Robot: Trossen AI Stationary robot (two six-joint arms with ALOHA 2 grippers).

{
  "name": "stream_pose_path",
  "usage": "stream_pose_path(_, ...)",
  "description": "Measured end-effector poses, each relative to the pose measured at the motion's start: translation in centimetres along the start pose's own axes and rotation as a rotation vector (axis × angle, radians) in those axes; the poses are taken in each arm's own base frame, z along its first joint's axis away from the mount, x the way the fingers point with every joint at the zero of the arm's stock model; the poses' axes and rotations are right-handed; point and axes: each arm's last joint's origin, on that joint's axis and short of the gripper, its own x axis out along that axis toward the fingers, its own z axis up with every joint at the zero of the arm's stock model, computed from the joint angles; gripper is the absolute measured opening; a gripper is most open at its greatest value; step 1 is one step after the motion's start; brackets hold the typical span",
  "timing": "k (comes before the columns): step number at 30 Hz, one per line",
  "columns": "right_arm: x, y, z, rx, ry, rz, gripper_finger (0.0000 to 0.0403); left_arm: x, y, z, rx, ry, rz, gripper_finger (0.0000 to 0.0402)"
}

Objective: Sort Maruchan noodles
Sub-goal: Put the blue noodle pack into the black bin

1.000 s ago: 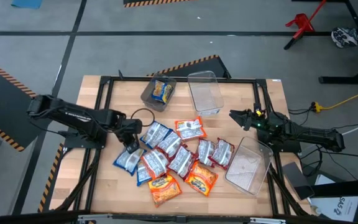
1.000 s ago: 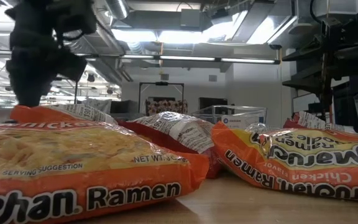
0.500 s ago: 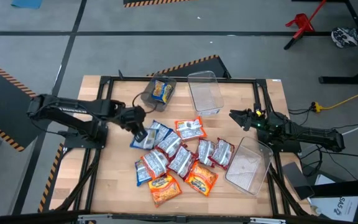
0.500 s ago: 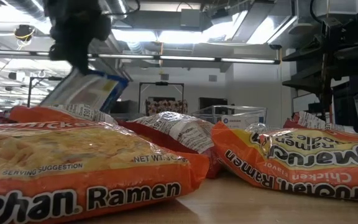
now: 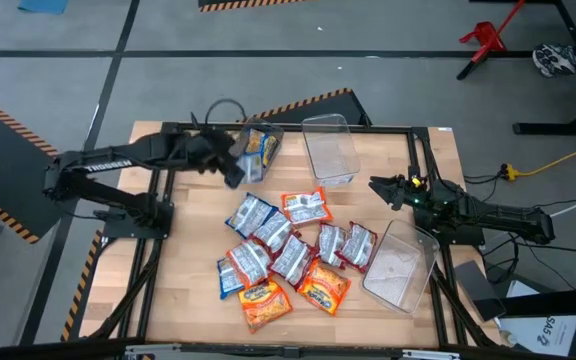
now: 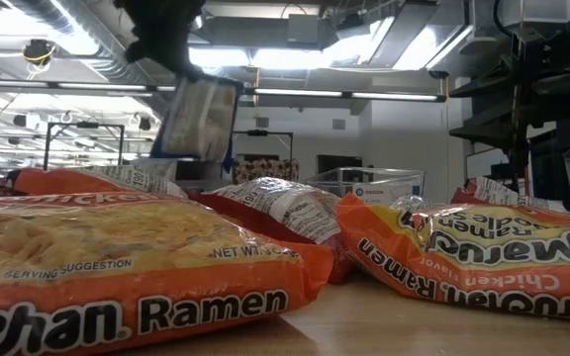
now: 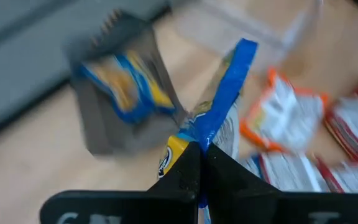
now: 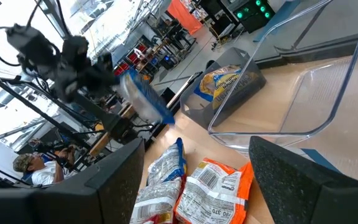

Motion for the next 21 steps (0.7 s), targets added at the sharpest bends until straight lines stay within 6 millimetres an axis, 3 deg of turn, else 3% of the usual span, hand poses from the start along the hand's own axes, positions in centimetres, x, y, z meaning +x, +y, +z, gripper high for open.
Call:
stream_pose_path(9,0.0,0.0,0.0,-0.001,-0.001,-0.001,0.0278,2.2,3.7,4.6,0.115,-0.25,0.153,0.0)
stream_pose_path(15,0.0,0.0,0.0,-0.001,-0.001,-0.001,0.0278,6.0,5.6,7.3,0.176,-0.355,0.201,0.0)
stream_pose_path(21,0.0,0.0,0.0,-0.001,-0.001,-0.001,0.0278,10.5,6.4,7.4,0.288,-0.28,0.202,0.0)
